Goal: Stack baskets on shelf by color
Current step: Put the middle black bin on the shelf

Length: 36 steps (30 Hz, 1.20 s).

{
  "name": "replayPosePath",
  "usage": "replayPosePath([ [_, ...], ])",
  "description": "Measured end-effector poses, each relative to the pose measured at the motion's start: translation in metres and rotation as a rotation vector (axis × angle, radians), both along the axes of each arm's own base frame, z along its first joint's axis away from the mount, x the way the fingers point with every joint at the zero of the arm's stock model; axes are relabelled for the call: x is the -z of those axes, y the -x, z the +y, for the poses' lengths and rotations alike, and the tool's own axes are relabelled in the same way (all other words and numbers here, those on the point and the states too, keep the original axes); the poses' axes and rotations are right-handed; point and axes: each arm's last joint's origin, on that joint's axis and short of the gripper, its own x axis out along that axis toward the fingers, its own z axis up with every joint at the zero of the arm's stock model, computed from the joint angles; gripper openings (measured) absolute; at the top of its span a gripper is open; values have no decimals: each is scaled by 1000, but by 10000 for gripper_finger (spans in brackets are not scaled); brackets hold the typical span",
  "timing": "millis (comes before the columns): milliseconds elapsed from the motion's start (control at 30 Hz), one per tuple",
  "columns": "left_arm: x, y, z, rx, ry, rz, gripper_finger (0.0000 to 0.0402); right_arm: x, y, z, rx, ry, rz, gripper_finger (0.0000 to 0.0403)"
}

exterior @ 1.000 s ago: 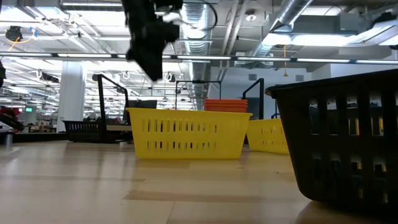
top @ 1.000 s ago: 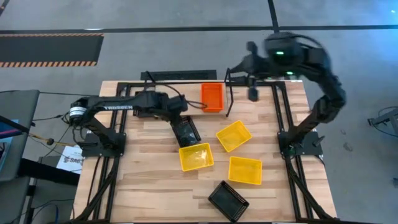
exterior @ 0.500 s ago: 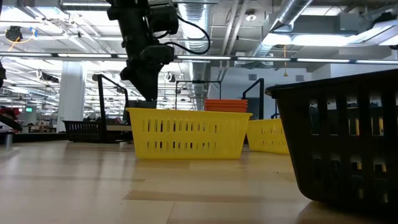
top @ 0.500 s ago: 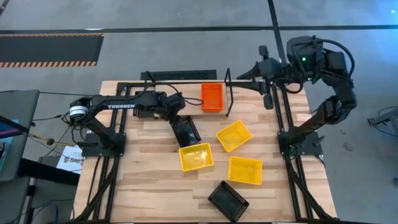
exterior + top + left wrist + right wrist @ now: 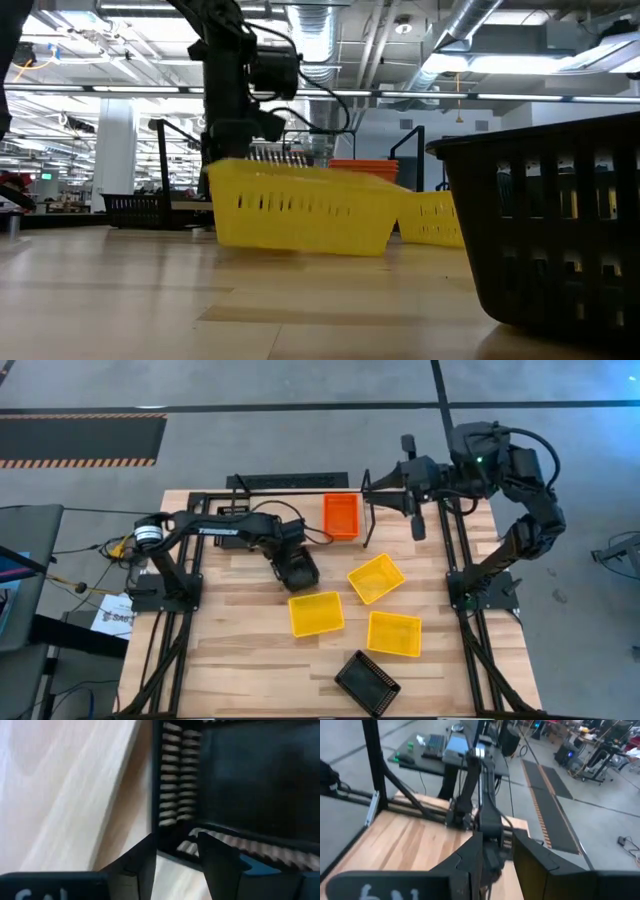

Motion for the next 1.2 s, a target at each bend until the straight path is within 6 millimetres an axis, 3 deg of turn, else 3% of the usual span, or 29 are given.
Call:
replayPosePath([
  [200,12,-3,3,16,26,45,134,-6,0,4,-12,-11,-58,124],
  [467,9,-2,3,16,27,43,127,-9,-1,3,-6,-8,-92,124],
  [533,8,-2,3,18,41,45,103,-9,-1,3,-7,-7,-92,124],
  [633,0,-7,1,41,70,13,30,-9,-1,2,-6,-8,-92,124],
  [767,-27,-18,-4,81,69,-8,6,-9,-1,2,-5,-7,-90,124],
  [967,-95,-29,-6,181,-63,-15,2,-7,-1,2,-6,-8,-77,124],
  [1100,-133,-23,9,196,-158,-9,1,-6,0,2,-5,-10,-62,124],
  [1200,-149,-13,27,169,-195,16,1,-6,0,3,-6,-10,-59,124],
])
